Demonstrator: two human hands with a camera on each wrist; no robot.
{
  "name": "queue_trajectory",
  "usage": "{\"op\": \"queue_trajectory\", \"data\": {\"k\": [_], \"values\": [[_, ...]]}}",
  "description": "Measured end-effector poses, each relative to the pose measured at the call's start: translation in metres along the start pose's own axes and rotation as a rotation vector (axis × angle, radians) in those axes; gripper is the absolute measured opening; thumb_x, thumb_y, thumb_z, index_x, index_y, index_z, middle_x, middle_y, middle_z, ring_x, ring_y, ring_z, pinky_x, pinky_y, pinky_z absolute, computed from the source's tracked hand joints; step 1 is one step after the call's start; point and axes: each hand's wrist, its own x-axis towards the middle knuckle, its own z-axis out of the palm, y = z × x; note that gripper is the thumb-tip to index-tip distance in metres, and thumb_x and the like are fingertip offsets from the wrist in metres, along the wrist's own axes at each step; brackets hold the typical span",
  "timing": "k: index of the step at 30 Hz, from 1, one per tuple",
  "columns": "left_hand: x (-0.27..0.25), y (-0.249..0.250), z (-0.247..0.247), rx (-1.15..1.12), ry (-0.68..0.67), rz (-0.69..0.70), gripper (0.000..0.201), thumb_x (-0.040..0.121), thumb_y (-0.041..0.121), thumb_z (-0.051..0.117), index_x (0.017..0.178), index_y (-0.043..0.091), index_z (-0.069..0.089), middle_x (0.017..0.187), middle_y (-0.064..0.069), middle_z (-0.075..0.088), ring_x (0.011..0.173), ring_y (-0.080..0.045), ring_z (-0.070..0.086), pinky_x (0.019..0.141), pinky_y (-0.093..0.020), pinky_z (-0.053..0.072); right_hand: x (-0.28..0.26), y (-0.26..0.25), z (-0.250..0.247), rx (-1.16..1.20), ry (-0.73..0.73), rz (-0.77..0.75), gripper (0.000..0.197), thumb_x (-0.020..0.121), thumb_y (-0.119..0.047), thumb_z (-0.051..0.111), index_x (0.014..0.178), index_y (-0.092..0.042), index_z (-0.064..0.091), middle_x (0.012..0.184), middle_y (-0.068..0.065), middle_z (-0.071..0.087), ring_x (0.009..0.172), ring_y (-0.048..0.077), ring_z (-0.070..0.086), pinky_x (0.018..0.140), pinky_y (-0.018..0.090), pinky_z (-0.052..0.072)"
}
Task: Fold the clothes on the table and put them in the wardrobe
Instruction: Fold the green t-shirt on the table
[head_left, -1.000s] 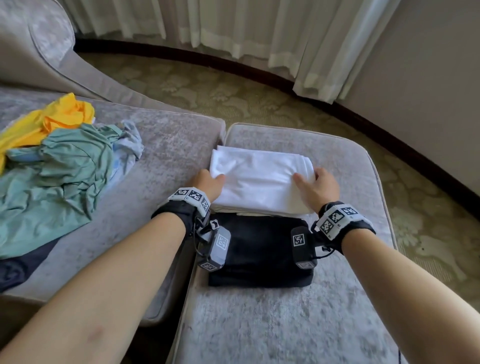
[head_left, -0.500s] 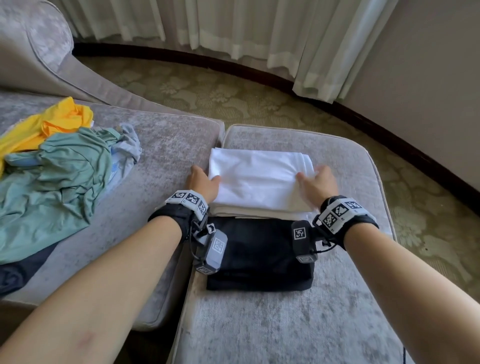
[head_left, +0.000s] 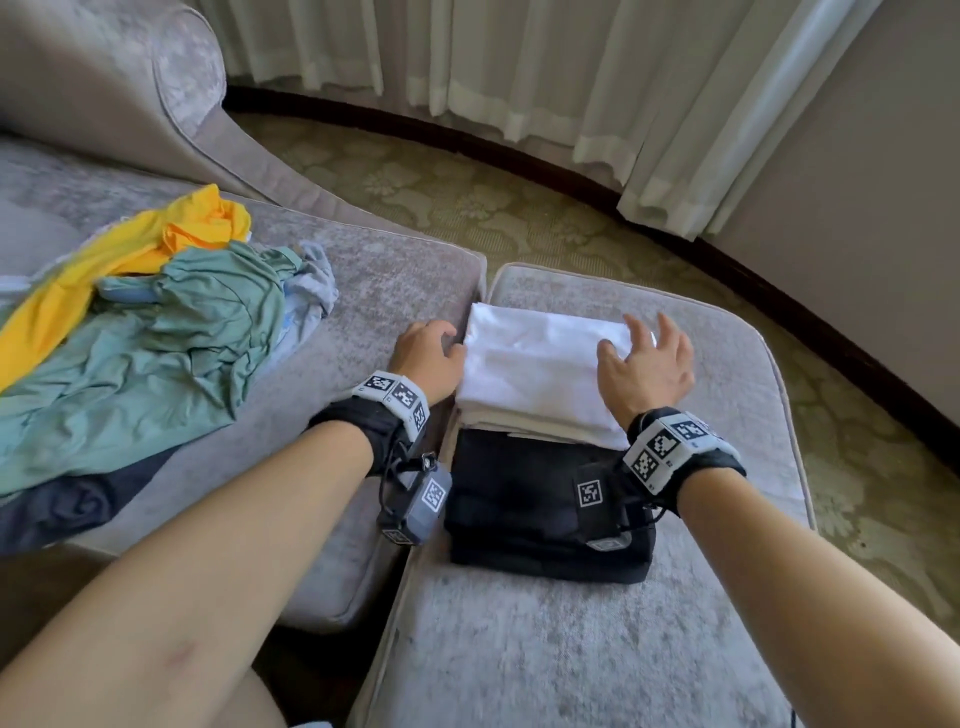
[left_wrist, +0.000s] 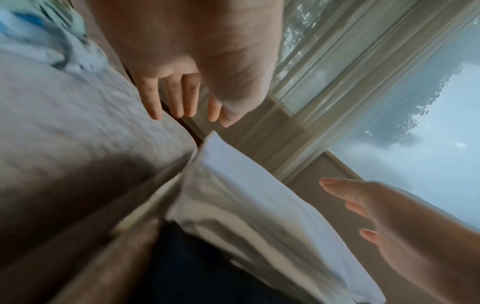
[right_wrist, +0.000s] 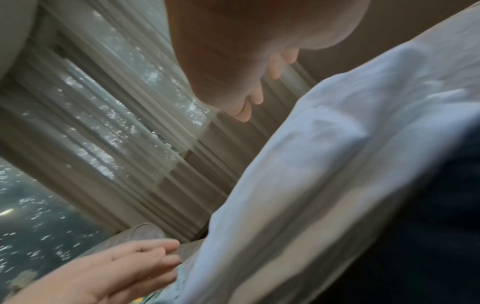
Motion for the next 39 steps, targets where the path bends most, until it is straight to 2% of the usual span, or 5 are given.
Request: {"op": "queue_trajectory", "data": {"k": [12, 16, 22, 25, 39], "values": [[-0.05, -0.187, -0.179, 0.081, 0.226, -0.373, 0.024, 0.092, 0.007, 0.049, 0.07, 0.014, 0.042, 0.07, -0.008, 0.037, 0.064, -0.024, 0.034, 0.057, -0.031, 0.03, -0.063, -0.215, 0.132, 0.155, -0.403, -0.169, 0.035, 0.091, -0.026, 0.053, 0.121, -0.013, 0.065, 0.133, 0.017, 0.056, 0.12, 0.036, 0.052, 0.102, 0.039, 0.044], [-0.067, -0.251, -0.207, 0.012, 0.241, -0.522, 0.014, 0.09, 0.005, 0.047, 0.078, 0.013, 0.05, 0.083, -0.011, 0.045, 0.075, -0.028, 0.044, 0.068, -0.033, 0.039, -0.097, -0.263, 0.202, 0.292, -0.674, -0.046, 0.037, 0.092, -0.017, 0.057, 0.112, 0.012, 0.063, 0.089, 0.02, 0.064, 0.085, 0.033, 0.061, 0.08, 0.039, 0.051], [-0.07, -0.303, -0.217, -0.168, 0.246, -0.557, 0.021, 0.094, 0.015, 0.048, 0.102, 0.019, 0.068, 0.12, -0.006, 0.065, 0.109, -0.03, 0.058, 0.092, -0.032, 0.047, -0.111, -0.307, 0.264, 0.375, -0.712, 0.117, 0.05, 0.082, -0.043, 0.072, 0.116, -0.009, 0.06, 0.102, 0.006, 0.065, 0.076, 0.02, 0.061, 0.06, 0.026, 0.053], [-0.074, -0.315, -0.21, -0.296, 0.17, -0.518, 0.013, 0.092, 0.019, 0.059, 0.096, 0.028, 0.067, 0.113, 0.001, 0.066, 0.107, -0.023, 0.061, 0.096, -0.034, 0.048, -0.112, -0.315, 0.277, 0.51, -0.613, 0.193, 0.057, 0.081, -0.044, 0.073, 0.122, -0.009, 0.054, 0.116, 0.008, 0.064, 0.101, 0.028, 0.065, 0.089, 0.041, 0.057], [-0.207, -0.24, -0.277, -0.627, 0.422, -0.383, 0.076, 0.076, 0.013, 0.08, 0.142, 0.012, 0.042, 0.132, 0.001, 0.051, 0.12, -0.015, 0.05, 0.093, -0.027, 0.044, -0.261, -0.406, 0.14, 0.776, -1.03, -0.426, 0.016, 0.091, -0.032, 0.064, 0.088, -0.02, 0.074, 0.087, 0.0, 0.067, 0.083, 0.013, 0.063, 0.069, 0.027, 0.054]]}}
